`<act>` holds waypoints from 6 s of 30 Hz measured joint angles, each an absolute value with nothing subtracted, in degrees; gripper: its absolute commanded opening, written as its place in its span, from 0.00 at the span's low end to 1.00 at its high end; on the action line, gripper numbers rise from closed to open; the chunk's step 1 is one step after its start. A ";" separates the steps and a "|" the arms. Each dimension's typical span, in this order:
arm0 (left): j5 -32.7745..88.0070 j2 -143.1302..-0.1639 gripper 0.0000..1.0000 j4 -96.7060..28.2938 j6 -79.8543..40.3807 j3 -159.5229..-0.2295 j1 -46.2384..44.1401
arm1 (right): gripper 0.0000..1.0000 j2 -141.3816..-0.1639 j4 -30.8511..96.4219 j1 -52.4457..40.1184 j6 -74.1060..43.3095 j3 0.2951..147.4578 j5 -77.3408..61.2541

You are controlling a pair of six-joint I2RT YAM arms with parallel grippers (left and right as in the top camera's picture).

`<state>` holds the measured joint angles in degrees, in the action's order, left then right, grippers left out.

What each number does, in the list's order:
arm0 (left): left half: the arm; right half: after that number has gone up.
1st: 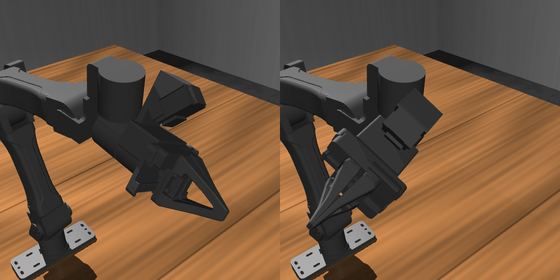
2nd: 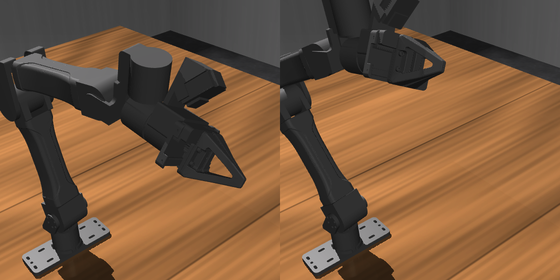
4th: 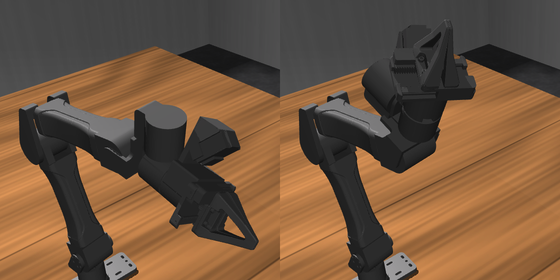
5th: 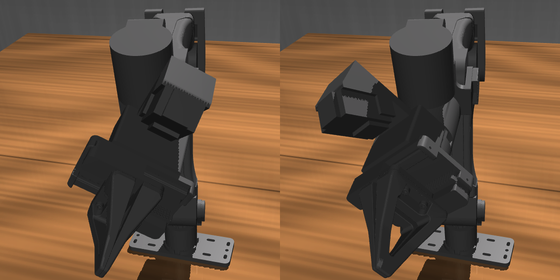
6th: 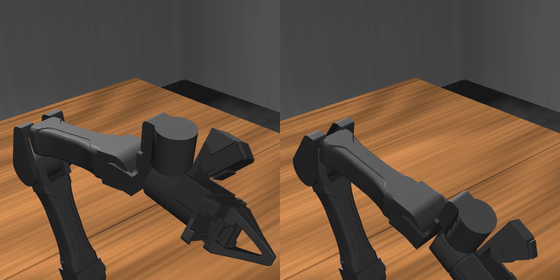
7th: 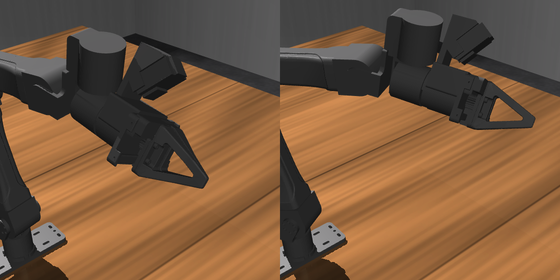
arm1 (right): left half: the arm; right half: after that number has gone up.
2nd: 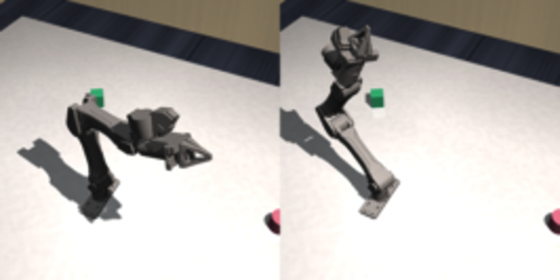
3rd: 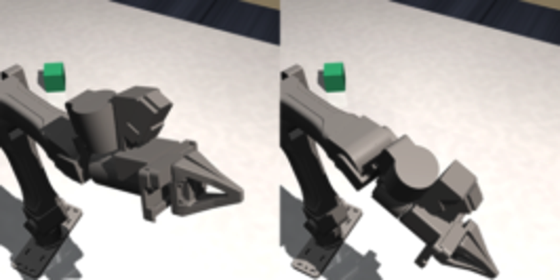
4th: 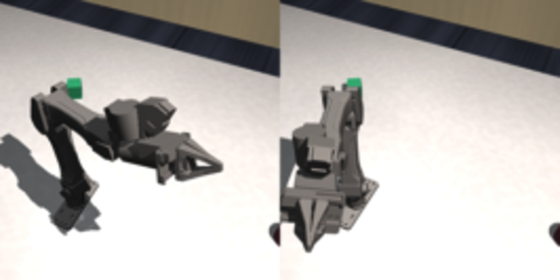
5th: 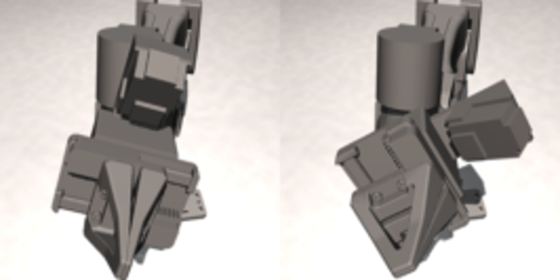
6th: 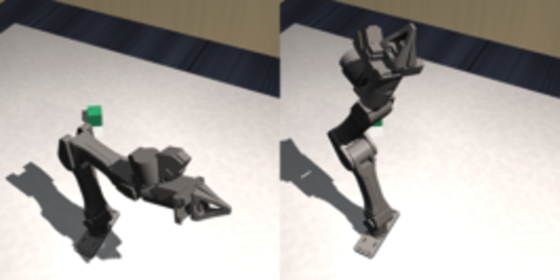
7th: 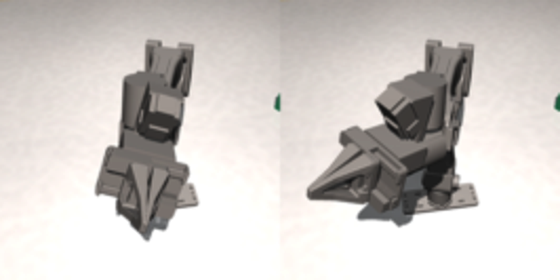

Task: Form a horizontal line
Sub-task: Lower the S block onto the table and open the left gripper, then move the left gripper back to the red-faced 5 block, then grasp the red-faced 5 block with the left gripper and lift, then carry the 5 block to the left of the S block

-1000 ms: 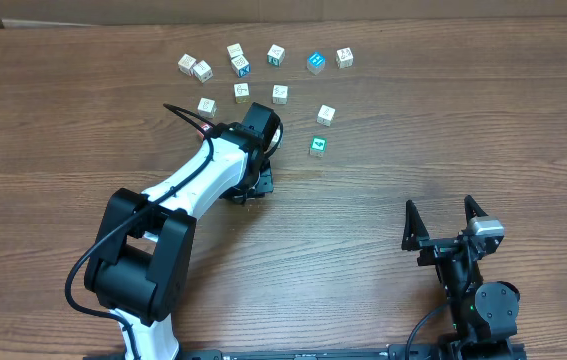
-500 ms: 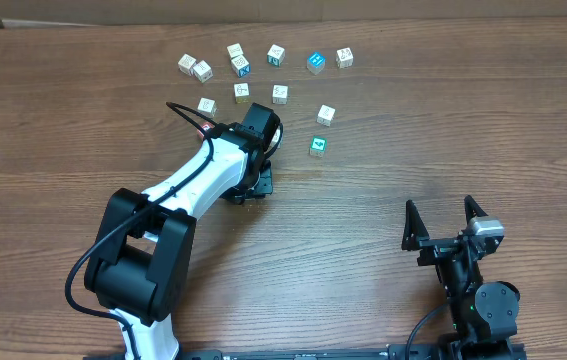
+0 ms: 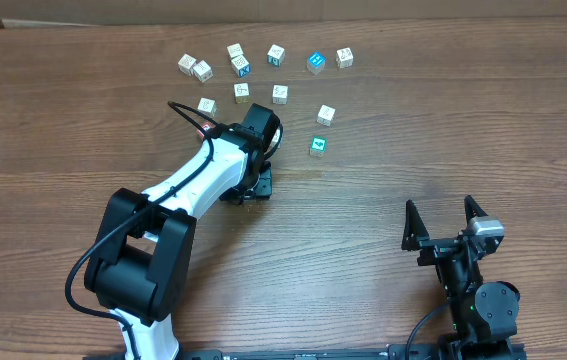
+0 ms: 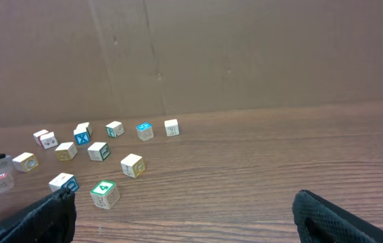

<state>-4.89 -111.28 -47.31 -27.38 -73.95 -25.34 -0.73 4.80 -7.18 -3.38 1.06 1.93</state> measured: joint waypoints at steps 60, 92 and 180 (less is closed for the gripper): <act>-7.09 -129.95 0.66 -49.28 -22.65 -100.27 -8.51 | 1.00 -0.73 4.78 -7.18 -3.38 1.06 1.91; 0.45 -130.02 0.42 -48.16 -25.34 -101.80 -6.22 | 1.00 -0.73 4.78 -7.18 -3.38 1.06 1.93; -0.25 -114.89 0.22 -60.88 -21.93 -82.83 -15.40 | 1.00 -0.73 4.82 -7.18 -3.36 1.06 1.91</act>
<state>-0.25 -114.89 -60.88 -21.93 -82.83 -15.40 -0.73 4.82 -7.18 -3.36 1.06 1.91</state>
